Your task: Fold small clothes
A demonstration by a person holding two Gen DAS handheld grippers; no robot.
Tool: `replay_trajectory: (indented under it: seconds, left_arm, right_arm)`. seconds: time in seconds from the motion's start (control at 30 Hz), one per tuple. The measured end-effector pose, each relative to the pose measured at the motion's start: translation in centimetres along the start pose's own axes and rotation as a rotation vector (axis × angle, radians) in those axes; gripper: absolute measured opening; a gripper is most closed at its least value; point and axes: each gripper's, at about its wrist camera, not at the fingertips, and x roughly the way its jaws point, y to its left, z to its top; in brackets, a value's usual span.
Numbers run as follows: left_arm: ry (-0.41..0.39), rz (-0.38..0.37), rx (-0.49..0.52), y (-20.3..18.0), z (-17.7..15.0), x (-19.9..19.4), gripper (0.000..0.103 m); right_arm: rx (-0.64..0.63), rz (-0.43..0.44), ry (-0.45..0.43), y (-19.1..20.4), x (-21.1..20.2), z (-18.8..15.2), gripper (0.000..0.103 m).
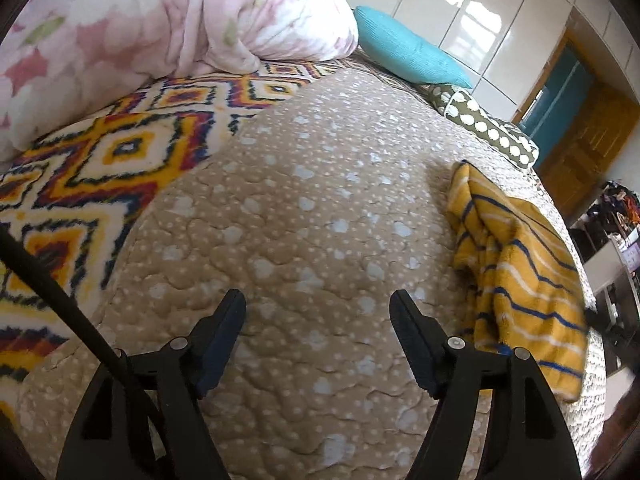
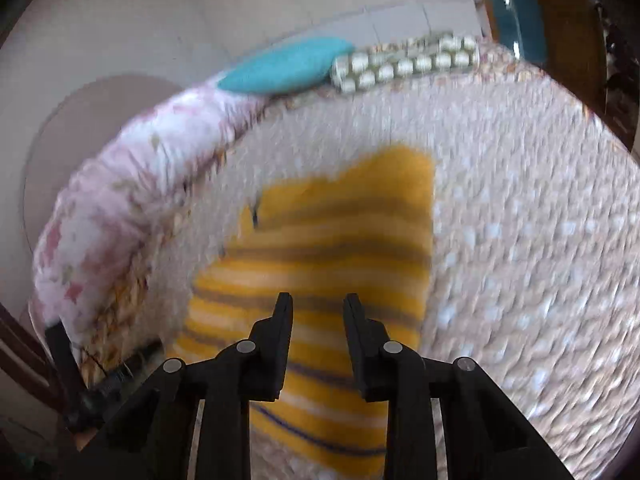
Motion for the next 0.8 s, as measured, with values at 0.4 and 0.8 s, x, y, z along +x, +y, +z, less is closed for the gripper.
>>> replay_trajectory:
  seconds: [0.4,0.8]
  left_arm:
    - [0.010,0.070,0.077,-1.4,-0.5,0.8,0.084]
    - [0.015,0.028,0.042,-0.9,-0.3,0.9,0.085]
  right_arm:
    - [-0.127,0.088,-0.088,7.6,-0.1,2.3,0.029]
    - [0.122,0.400,0.161,7.1,9.6,1.7,0.029]
